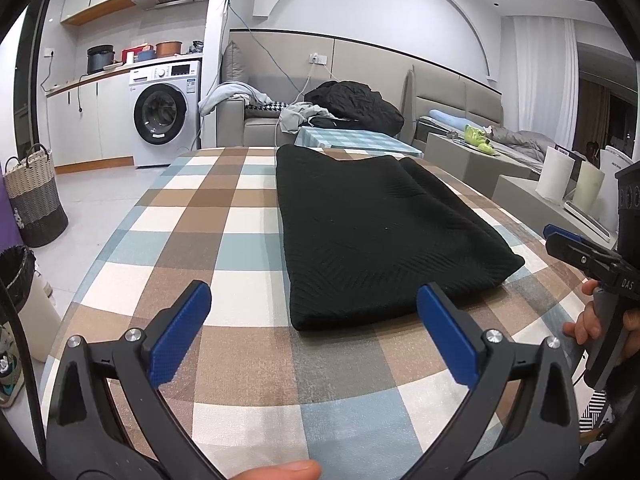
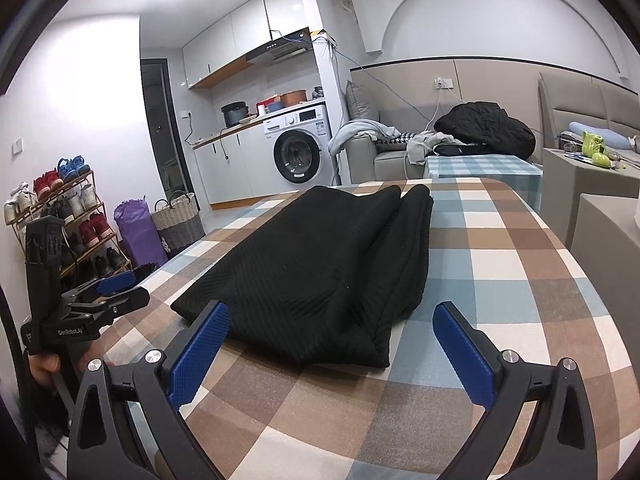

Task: Fold small clothes

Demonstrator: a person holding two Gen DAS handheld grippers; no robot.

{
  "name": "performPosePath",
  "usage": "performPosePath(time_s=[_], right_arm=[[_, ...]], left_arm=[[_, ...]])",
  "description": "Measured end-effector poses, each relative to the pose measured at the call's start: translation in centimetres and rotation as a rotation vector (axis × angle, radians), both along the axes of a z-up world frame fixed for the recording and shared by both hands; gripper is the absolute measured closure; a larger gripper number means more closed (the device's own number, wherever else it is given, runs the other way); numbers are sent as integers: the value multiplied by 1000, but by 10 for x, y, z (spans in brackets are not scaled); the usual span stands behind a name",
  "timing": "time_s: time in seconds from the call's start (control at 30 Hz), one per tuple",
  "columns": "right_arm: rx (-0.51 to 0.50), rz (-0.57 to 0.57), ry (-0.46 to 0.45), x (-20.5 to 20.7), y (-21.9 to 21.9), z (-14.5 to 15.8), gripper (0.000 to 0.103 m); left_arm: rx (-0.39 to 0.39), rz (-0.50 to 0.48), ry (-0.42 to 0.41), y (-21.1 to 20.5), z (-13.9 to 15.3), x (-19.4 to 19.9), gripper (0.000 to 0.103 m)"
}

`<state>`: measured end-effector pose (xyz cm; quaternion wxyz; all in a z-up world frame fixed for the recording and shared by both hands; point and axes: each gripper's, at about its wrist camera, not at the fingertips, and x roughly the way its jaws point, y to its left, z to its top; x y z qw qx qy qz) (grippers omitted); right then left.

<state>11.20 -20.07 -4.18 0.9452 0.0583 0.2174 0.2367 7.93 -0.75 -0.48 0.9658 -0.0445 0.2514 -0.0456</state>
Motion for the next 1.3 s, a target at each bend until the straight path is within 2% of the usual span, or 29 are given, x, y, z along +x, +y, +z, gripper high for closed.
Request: performPosePath(time_s=[1.3], right_arm=[[-8, 29, 2, -1, 1, -1, 0]], left_arm=[[-1, -18, -2, -1, 1, -1, 1]])
